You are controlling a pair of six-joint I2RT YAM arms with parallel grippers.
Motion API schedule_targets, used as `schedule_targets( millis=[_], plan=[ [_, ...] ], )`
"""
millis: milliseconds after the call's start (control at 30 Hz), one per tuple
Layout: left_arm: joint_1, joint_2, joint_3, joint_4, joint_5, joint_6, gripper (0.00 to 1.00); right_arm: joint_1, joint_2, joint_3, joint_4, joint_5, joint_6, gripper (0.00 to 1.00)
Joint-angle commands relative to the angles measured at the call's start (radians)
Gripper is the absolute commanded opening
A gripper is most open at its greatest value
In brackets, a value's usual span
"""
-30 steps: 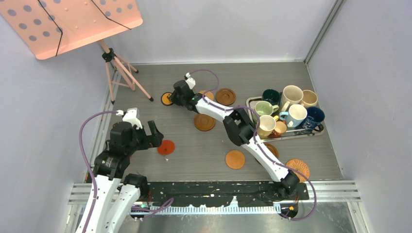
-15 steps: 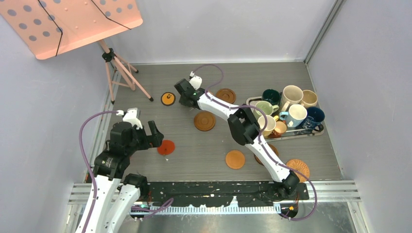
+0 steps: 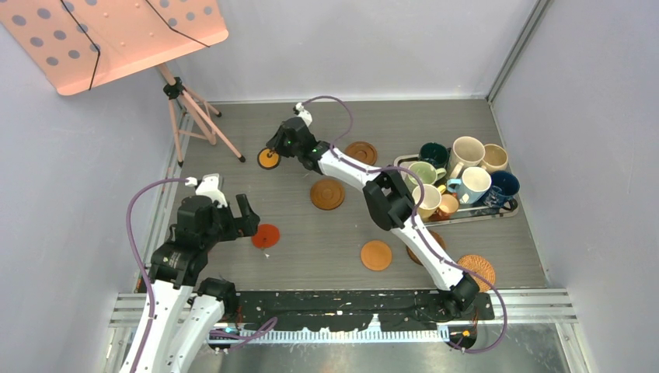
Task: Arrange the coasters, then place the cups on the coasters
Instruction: Move the coaster to the center of the board.
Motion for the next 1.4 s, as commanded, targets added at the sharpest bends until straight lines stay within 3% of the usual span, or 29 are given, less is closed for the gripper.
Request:
schedule_targets(
  millis=[0, 467, 833, 1367],
  plan=[
    [-0.007, -0.008, 0.017, -0.001, -0.043, 0.0, 1.0, 0.024, 0.064, 0.089, 0.12, -0.057, 0.069, 0.26],
    [-0.035, -0.025, 0.017, -0.005, -0.064, -0.002, 1.0, 0.11, 0.121, 0.143, 0.106, 0.076, 0.199, 0.3],
    [-0.035, -0.037, 0.013, -0.005, -0.09, -0.002, 1.0, 0.129, 0.084, 0.084, -0.066, 0.213, 0.366, 0.3],
    [-0.035, -0.041, 0.011, -0.006, -0.113, -0.002, 1.0, 0.111, 0.052, 0.005, -0.065, 0.401, 0.55, 0.32]
  ],
)
